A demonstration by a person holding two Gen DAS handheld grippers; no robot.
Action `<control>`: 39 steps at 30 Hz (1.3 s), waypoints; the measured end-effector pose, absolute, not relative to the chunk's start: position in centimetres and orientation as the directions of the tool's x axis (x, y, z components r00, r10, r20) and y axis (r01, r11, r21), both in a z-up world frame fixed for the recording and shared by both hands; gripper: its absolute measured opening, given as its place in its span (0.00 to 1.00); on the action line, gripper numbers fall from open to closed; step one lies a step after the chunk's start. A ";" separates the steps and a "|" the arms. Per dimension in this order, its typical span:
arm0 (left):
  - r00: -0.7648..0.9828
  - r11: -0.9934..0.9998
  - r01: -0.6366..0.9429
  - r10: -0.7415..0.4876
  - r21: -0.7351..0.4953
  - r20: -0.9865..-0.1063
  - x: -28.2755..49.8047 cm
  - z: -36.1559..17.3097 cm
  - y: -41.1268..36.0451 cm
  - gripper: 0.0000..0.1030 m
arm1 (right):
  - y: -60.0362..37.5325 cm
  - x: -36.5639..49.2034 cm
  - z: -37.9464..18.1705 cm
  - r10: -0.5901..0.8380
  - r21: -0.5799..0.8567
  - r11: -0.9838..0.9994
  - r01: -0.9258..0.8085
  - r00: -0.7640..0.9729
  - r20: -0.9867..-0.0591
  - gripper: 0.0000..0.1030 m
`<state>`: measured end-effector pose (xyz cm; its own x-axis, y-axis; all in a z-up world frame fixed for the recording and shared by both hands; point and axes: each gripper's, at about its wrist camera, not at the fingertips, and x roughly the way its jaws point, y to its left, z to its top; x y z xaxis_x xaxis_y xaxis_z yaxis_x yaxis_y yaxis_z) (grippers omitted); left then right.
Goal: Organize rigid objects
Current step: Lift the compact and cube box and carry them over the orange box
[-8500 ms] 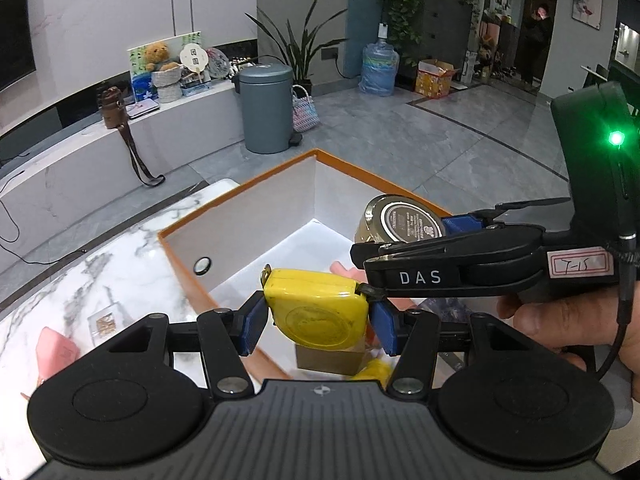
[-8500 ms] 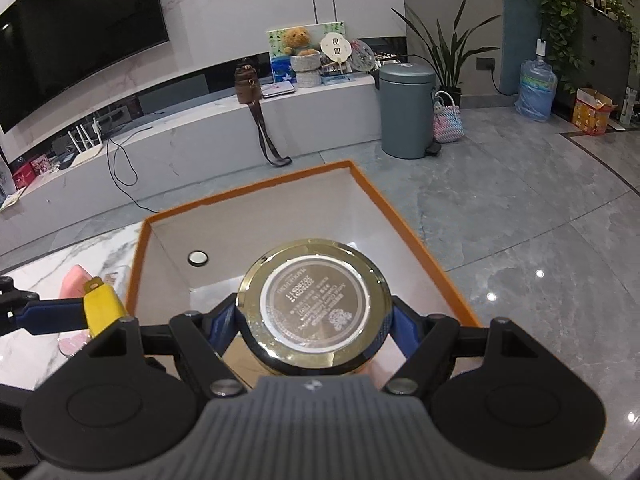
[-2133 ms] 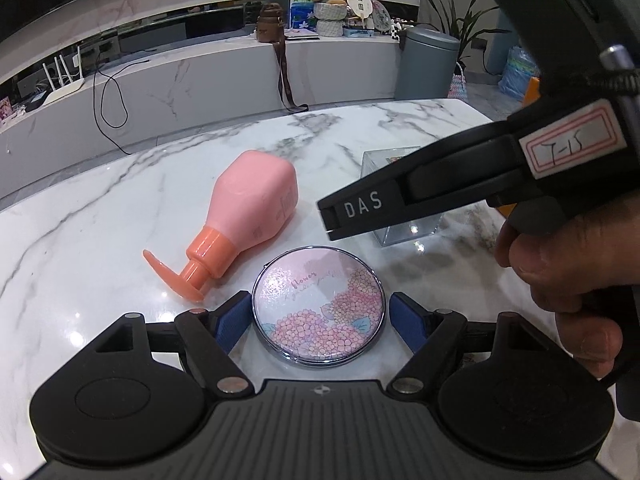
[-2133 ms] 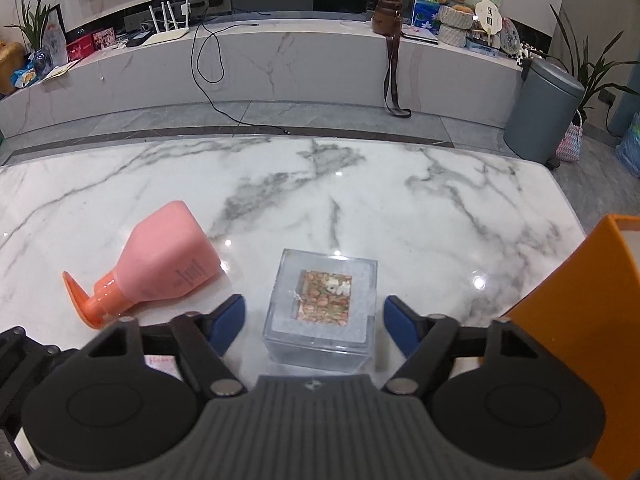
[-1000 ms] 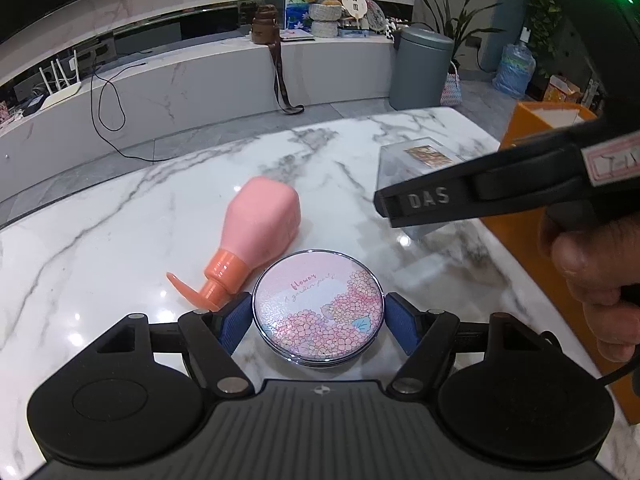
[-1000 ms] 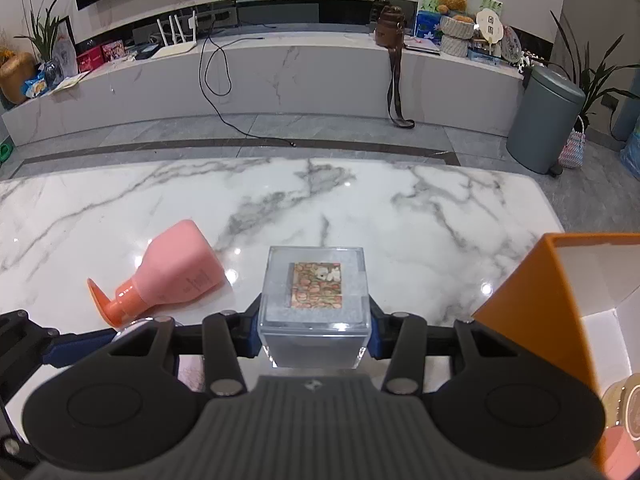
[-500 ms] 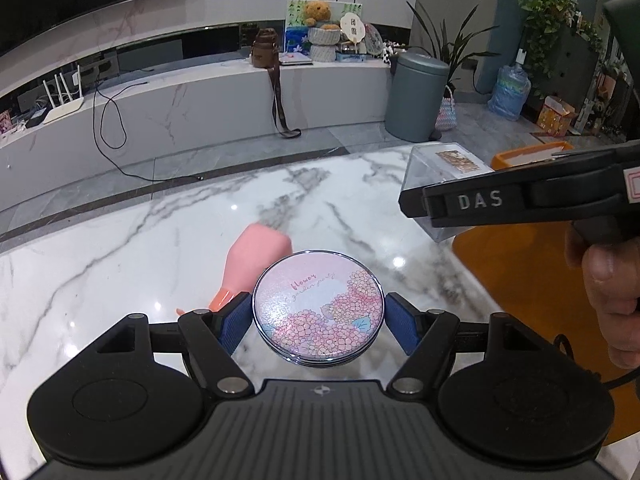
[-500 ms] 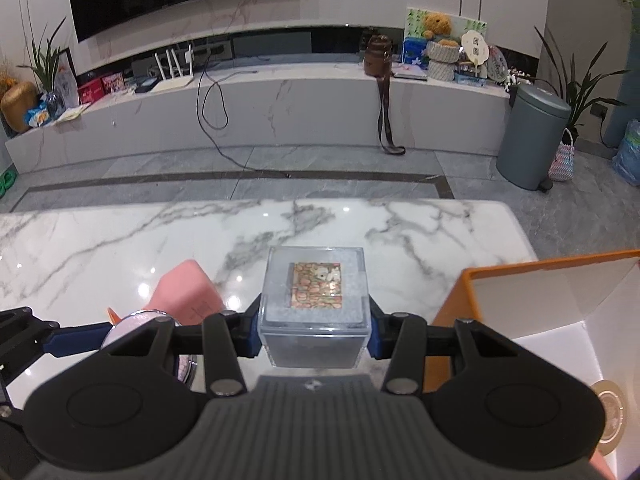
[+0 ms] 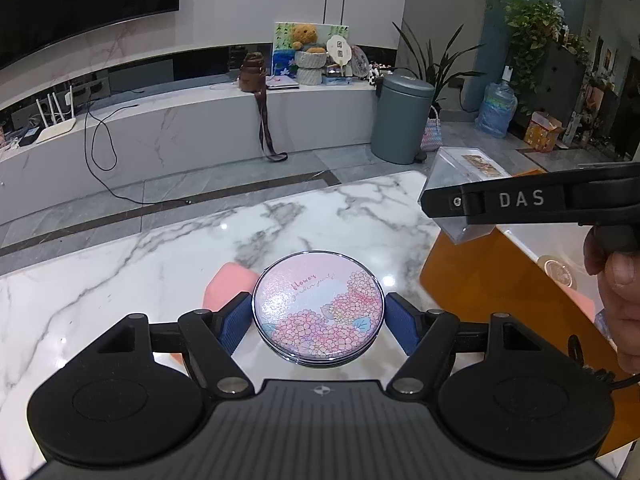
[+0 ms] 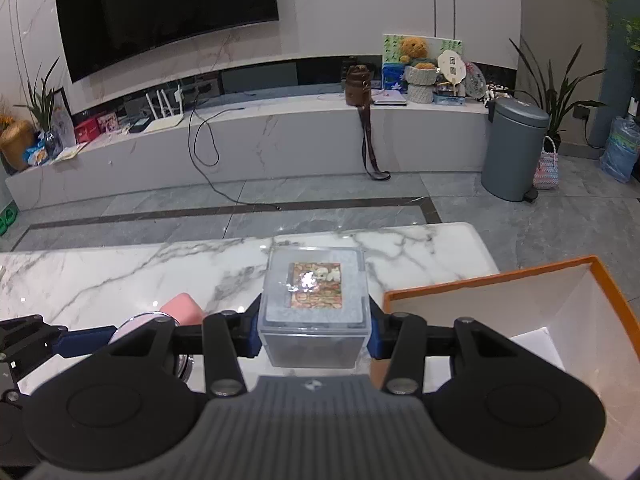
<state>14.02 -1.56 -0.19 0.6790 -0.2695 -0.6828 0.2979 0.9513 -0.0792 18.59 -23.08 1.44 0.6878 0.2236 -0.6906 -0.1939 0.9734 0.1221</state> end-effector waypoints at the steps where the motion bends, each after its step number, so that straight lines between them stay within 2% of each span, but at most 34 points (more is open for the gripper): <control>1: 0.680 0.951 0.300 -0.271 -0.079 -0.682 14.0 -0.1 -1.7 0.81 | -23.4 18.5 1.6 0.223 0.124 0.974 -0.191 0.691 -0.687 0.45; 23: 0.692 0.930 0.351 -0.337 -0.110 -0.639 13.3 2.0 -6.0 0.81 | -30.3 14.9 4.2 0.176 0.137 0.984 -0.115 0.751 -0.636 0.45; 39: 0.677 0.907 0.407 -0.377 -0.106 -0.632 13.0 2.0 -10.9 0.81 | -35.9 13.6 3.8 0.115 0.121 0.992 -0.047 0.748 -0.653 0.45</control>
